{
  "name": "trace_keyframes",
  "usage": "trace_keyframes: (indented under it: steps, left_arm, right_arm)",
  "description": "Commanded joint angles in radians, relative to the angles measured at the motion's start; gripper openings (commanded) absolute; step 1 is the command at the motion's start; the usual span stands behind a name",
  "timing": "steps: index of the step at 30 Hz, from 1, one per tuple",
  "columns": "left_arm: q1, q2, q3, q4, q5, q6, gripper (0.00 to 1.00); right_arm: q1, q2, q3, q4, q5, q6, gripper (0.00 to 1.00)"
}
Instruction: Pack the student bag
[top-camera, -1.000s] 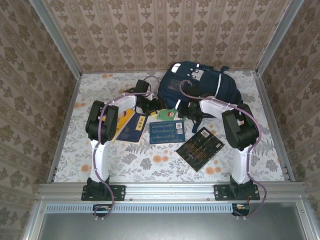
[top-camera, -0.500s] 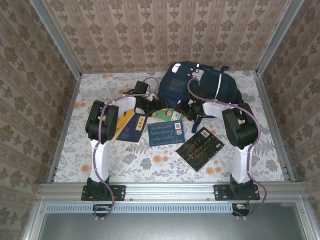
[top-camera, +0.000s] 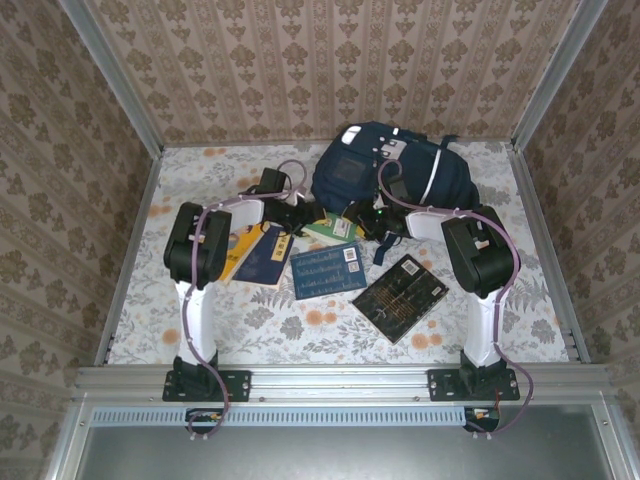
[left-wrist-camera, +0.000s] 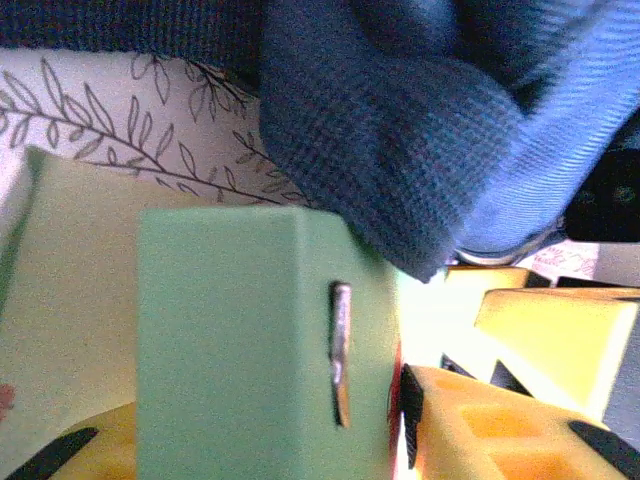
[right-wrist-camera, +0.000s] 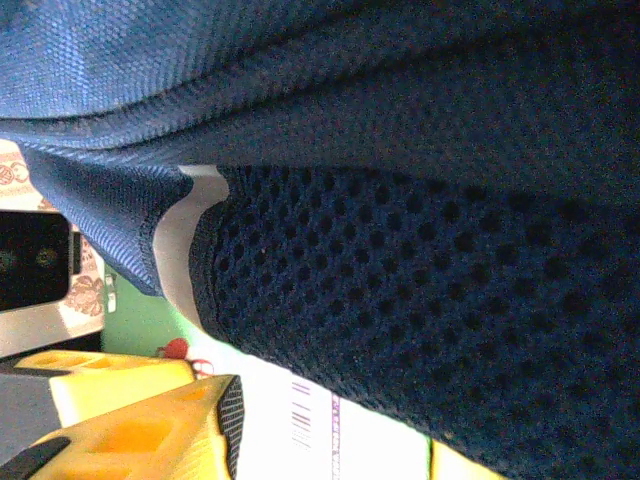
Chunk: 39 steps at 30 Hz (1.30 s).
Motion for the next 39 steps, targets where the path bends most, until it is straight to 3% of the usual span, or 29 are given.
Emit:
trace_keyframes:
  steps: [1, 5, 14, 21, 28, 39]
  left_arm:
    - [0.009, -0.126, 0.003, -0.005, 0.027, -0.002, 0.32]
    - [0.020, -0.210, 0.013, -0.083, 0.003, 0.041, 0.22]
    - [0.072, -0.426, -0.030, -0.145, -0.033, 0.064, 0.16]
    - [0.078, -0.574, -0.112, -0.060, 0.004, 0.000, 0.13]
    - [0.065, -0.698, -0.241, 0.156, 0.026, -0.171, 0.08]
    - [0.060, -0.796, -0.302, 0.304, 0.023, -0.334, 0.03]
  right_arm:
    - [0.025, 0.004, 0.001, 0.036, -0.076, 0.003, 0.51]
    - [0.023, -0.026, 0.009, 0.001, -0.053, -0.026, 0.57]
    - [0.023, -0.165, 0.031, -0.123, -0.008, -0.140, 0.77]
    - [0.024, -0.322, -0.058, 0.024, -0.136, -0.068, 0.99]
    - [0.044, -0.377, -0.171, 0.438, -0.269, 0.236, 1.00]
    - [0.133, -0.349, -0.182, 0.586, -0.272, 0.355, 1.00]
